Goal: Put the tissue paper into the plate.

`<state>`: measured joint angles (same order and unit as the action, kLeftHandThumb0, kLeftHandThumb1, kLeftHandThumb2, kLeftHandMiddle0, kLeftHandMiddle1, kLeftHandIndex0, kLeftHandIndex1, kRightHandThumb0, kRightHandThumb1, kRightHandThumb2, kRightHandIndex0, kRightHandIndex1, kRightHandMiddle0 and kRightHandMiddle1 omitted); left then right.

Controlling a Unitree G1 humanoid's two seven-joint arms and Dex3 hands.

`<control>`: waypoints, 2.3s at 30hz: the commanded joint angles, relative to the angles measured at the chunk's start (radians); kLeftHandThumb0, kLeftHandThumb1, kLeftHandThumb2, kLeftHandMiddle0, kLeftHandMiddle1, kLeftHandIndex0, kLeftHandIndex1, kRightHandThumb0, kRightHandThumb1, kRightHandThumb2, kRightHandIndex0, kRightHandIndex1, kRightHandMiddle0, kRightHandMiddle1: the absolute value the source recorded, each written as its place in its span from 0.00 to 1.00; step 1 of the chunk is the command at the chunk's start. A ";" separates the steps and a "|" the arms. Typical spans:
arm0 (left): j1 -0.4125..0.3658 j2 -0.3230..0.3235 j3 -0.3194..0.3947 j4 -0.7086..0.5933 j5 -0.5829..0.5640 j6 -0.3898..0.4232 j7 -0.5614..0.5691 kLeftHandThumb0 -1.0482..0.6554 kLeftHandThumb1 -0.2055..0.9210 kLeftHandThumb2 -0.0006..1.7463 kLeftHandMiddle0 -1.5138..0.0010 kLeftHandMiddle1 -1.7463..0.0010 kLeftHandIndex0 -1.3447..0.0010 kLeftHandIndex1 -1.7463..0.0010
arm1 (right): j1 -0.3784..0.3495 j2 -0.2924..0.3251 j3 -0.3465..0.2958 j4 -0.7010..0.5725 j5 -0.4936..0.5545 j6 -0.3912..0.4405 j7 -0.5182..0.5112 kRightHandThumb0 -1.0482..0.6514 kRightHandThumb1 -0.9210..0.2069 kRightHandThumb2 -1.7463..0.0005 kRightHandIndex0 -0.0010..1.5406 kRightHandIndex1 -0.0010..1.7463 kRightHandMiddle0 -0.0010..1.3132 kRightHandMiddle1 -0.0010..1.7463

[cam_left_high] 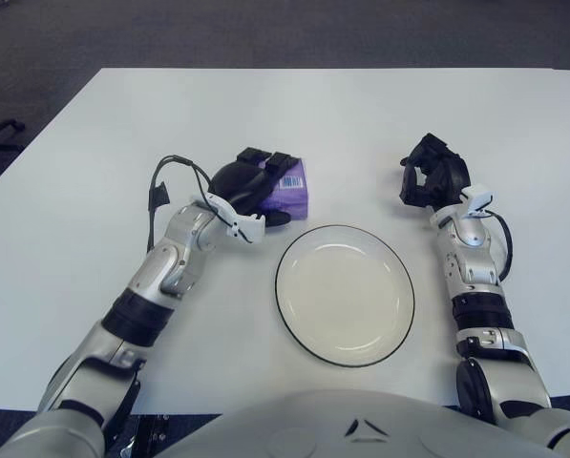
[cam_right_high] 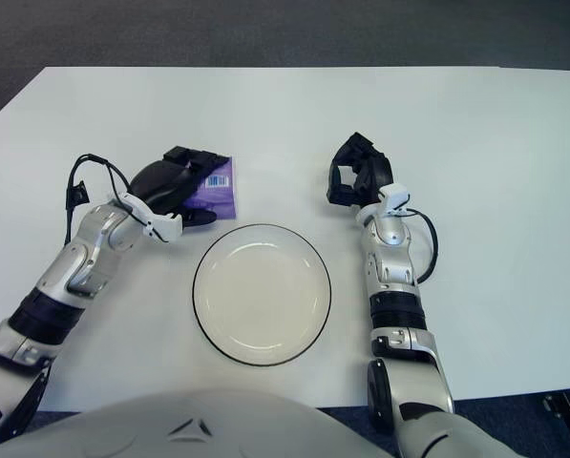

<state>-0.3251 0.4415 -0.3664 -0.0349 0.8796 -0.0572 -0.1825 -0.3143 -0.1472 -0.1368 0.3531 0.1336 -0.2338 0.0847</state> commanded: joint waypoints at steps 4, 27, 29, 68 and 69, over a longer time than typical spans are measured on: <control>-0.004 0.029 -0.033 0.162 0.055 -0.029 0.100 0.23 0.53 0.49 1.00 0.50 1.00 0.54 | 0.164 0.070 0.008 0.075 0.007 -0.017 0.002 0.32 0.58 0.21 0.86 1.00 0.50 1.00; -0.118 0.030 -0.020 0.509 -0.158 -0.181 0.116 0.75 0.49 0.67 0.75 0.01 0.95 0.09 | 0.158 0.059 0.011 0.089 0.007 -0.022 0.023 0.33 0.54 0.24 0.87 1.00 0.47 1.00; -0.129 0.033 -0.029 0.532 -0.148 -0.205 0.147 0.82 0.49 0.69 0.69 0.01 0.85 0.05 | 0.156 0.059 0.010 0.091 0.010 -0.022 0.025 0.33 0.53 0.25 0.87 1.00 0.47 1.00; -0.036 0.003 0.125 0.110 -0.273 -0.414 0.375 0.94 0.29 0.89 0.49 0.00 0.24 0.00 | 0.138 0.032 0.008 0.113 0.008 0.026 0.056 0.34 0.51 0.26 0.86 1.00 0.45 1.00; -0.029 -0.002 0.129 0.094 -0.281 -0.428 0.376 0.94 0.28 0.90 0.48 0.00 0.24 0.00 | 0.137 0.032 0.008 0.113 0.008 0.027 0.056 0.34 0.51 0.26 0.86 1.00 0.45 1.00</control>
<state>-0.3688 0.4514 -0.2681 0.1205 0.6282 -0.4438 0.1651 -0.3120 -0.1770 -0.1390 0.3846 0.1355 -0.2194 0.1384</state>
